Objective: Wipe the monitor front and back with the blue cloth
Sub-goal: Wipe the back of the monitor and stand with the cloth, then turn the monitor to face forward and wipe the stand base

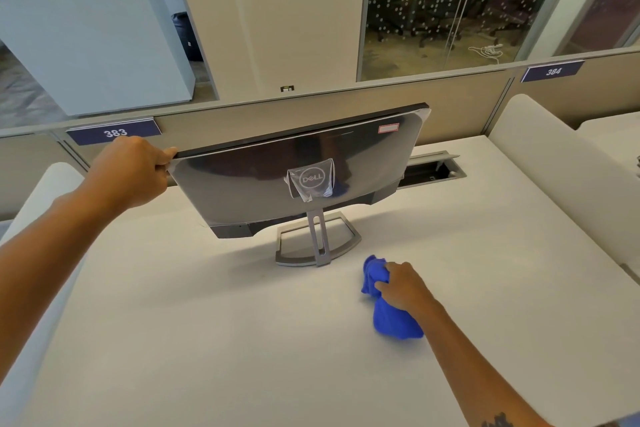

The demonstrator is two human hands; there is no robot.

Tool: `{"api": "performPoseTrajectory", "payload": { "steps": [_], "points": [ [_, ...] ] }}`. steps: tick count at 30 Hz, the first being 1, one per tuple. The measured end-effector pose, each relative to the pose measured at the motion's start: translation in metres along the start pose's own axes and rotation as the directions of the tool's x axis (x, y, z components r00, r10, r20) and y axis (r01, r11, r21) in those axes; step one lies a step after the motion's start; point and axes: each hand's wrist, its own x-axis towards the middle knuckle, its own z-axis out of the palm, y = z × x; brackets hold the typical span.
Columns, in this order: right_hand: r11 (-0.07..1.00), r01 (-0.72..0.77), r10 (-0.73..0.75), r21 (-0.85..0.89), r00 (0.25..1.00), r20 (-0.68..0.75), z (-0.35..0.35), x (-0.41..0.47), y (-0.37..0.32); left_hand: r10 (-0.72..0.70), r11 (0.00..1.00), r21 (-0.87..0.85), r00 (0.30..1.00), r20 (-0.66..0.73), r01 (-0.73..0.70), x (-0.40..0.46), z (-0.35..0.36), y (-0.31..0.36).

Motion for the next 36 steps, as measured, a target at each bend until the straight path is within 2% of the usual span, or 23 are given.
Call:
{"api": "performPoseTrajectory", "payload": {
  "steps": [3, 8, 14, 17, 20, 23, 27, 30, 34, 36],
  "points": [
    [0.996, -0.054, 0.050, -0.064, 0.997, -0.065, -0.006, -0.002, 0.025, 0.011, 1.000, -0.011, 1.000, -0.005, -0.012, -0.001, 0.001, 0.000],
    [0.993, -0.102, 0.094, -0.058, 0.986, -0.140, -0.001, -0.010, 0.052, 0.007, 1.000, -0.016, 1.000, -0.009, -0.007, -0.001, 0.002, -0.002],
    [0.997, 0.004, -0.010, -0.075, 0.996, -0.083, 0.024, -0.027, 0.055, 0.008, 1.000, -0.021, 1.000, -0.024, -0.009, -0.002, 0.005, -0.003],
    [0.998, 0.009, -0.013, -0.068, 0.998, -0.060, 0.026, -0.030, 0.052, 0.000, 0.999, -0.040, 0.999, -0.045, -0.002, -0.001, 0.006, -0.006],
    [0.998, -0.023, 0.014, -0.057, 0.989, -0.146, 0.008, -0.029, 0.041, 0.002, 0.998, -0.060, 0.998, -0.058, -0.005, -0.001, 0.007, -0.007],
    [0.999, 0.013, -0.003, 0.036, 0.968, -0.249, -0.025, -0.024, 0.023, -0.016, 0.996, -0.084, 0.997, -0.075, 0.009, -0.002, 0.011, -0.007],
    [0.954, 0.216, -0.099, 0.208, 0.882, -0.461, -0.085, -0.014, -0.006, -0.007, 0.990, -0.139, 0.990, -0.138, -0.012, -0.007, 0.019, -0.012],
    [0.878, 0.335, -0.076, 0.341, 0.803, -0.591, -0.134, -0.010, -0.032, -0.001, 0.981, -0.191, 0.981, -0.194, -0.037, -0.007, 0.029, -0.020],
    [0.829, 0.435, -0.047, 0.350, 0.678, -0.733, -0.184, -0.009, -0.063, -0.040, 0.958, -0.281, 0.943, -0.330, -0.058, -0.013, 0.042, -0.025],
    [0.805, 0.460, -0.027, 0.374, 0.659, -0.752, -0.199, -0.007, -0.076, -0.084, 0.948, -0.315, 0.920, -0.382, -0.044, -0.014, 0.047, -0.025]
  ]
}}
